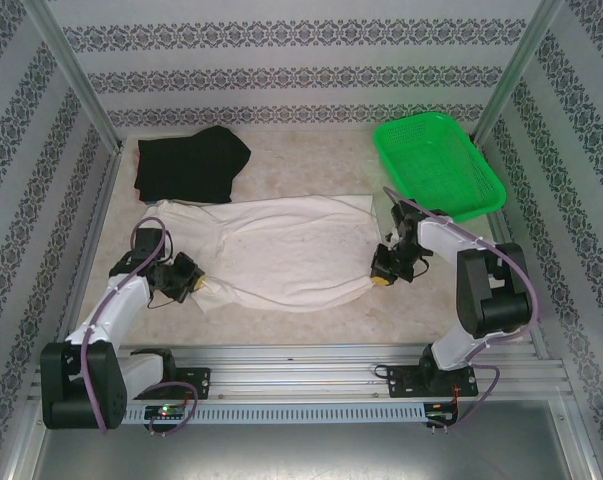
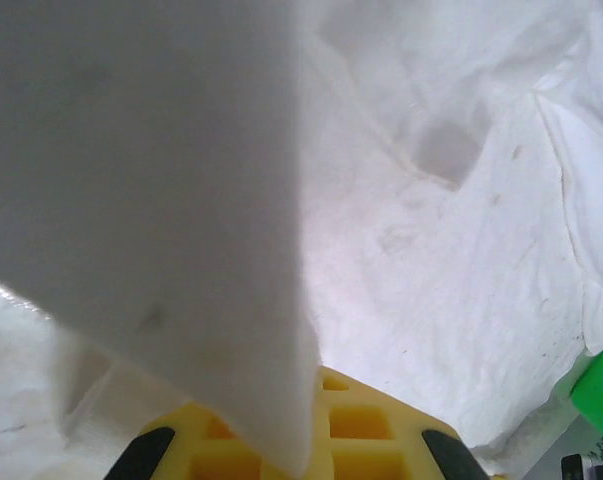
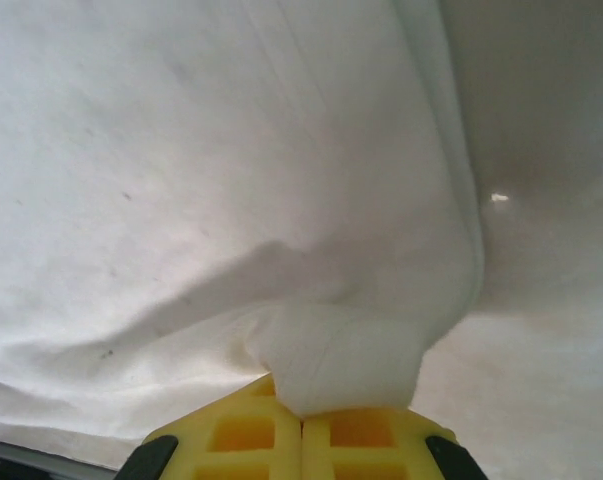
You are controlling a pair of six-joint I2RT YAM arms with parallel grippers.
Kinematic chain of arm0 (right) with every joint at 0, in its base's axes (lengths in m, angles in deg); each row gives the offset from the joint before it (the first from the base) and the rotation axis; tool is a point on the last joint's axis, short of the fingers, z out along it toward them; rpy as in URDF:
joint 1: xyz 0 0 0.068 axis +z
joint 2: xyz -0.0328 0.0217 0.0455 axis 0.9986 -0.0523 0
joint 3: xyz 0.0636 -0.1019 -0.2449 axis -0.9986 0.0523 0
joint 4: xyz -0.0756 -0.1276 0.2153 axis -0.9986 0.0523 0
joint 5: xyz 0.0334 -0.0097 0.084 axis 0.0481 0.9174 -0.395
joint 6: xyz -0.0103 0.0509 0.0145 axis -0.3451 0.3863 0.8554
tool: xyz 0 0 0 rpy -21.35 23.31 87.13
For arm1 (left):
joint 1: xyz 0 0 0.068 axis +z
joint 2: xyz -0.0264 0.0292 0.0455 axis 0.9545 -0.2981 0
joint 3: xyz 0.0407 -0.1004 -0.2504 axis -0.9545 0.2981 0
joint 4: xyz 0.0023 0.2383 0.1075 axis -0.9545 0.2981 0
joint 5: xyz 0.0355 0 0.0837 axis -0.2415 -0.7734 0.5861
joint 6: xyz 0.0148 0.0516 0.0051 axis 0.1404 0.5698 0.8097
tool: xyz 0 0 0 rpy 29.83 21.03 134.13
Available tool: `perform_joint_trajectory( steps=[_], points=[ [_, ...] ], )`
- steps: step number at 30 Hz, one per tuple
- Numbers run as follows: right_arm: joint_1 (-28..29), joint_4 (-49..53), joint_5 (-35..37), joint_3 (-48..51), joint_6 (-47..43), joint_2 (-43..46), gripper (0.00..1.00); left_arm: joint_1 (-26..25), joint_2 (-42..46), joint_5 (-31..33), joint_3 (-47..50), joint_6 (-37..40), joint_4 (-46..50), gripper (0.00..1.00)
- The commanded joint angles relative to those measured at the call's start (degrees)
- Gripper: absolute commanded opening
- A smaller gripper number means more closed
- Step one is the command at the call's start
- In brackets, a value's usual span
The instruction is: Fold and stack the t-shirts
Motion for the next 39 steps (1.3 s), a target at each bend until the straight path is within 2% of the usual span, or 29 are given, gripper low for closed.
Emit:
perform_joint_trajectory(
  steps=[1,5,8,11,14,15,16,17,19,24,29,32,35,39],
  points=[
    [-0.5,2.0,0.1,-2.4,-1.3,-2.0,0.00,0.1,-3.6,-1.0,-4.0,2.9,-0.7,0.00],
    [-0.9,2.0,0.6,-3.4,-2.3,-3.3,0.00,0.1,-7.5,-0.9,-7.8,4.8,-1.8,0.00],
    [-1.8,3.5,-0.4,-6.2,-4.4,-6.6,0.00,0.0,-16.6,-2.8,-14.9,9.8,0.6,0.00],
    [-1.9,5.5,0.8,-9.8,-6.6,-9.2,0.00,-0.1,-22.1,-3.0,-19.8,12.7,1.7,0.01],
    [-2.3,6.8,1.5,-13.1,-8.1,-11.6,0.00,-0.1,-26.2,-2.8,-24.0,15.4,3.5,0.12],
    [-2.5,7.1,1.7,-14.1,-8.5,-12.5,0.00,-0.1,-27.1,-2.9,-24.8,15.5,3.2,0.20],
    [-2.6,7.5,1.7,-15.2,-8.9,-13.5,0.00,0.0,-28.2,-3.3,-25.5,15.8,3.0,0.33],
    [-2.7,7.8,1.7,-15.8,-9.2,-14.2,0.00,0.0,-28.8,-3.4,-26.4,16.0,3.1,0.43],
    [-2.7,8.1,1.7,-17.0,-9.7,-15.7,0.00,0.0,-27.9,-3.4,-27.7,15.1,2.7,0.55],
    [-2.7,8.0,1.6,-18.1,-9.7,-17.3,0.00,0.1,-17.6,-2.3,-25.5,10.8,4.5,0.69],
    [-2.7,7.4,1.2,-17.7,-9.1,-17.3,0.00,3.1,-6.4,-0.6,-13.7,9.0,6.8,0.69],
    [-2.7,7.2,0.8,-17.5,-8.8,-17.4,0.00,6.0,-1.3,-1.6,-4.7,6.0,3.2,0.67],
    [-2.5,7.2,0.7,-17.9,-8.6,-17.4,0.00,6.5,-0.1,-1.6,0.5,3.2,-3.6,0.65],
    [-2.4,7.5,0.6,-18.3,-8.8,-17.7,0.00,6.6,-2.8,-1.5,3.2,1.3,-10.7,0.61]
  ],
)
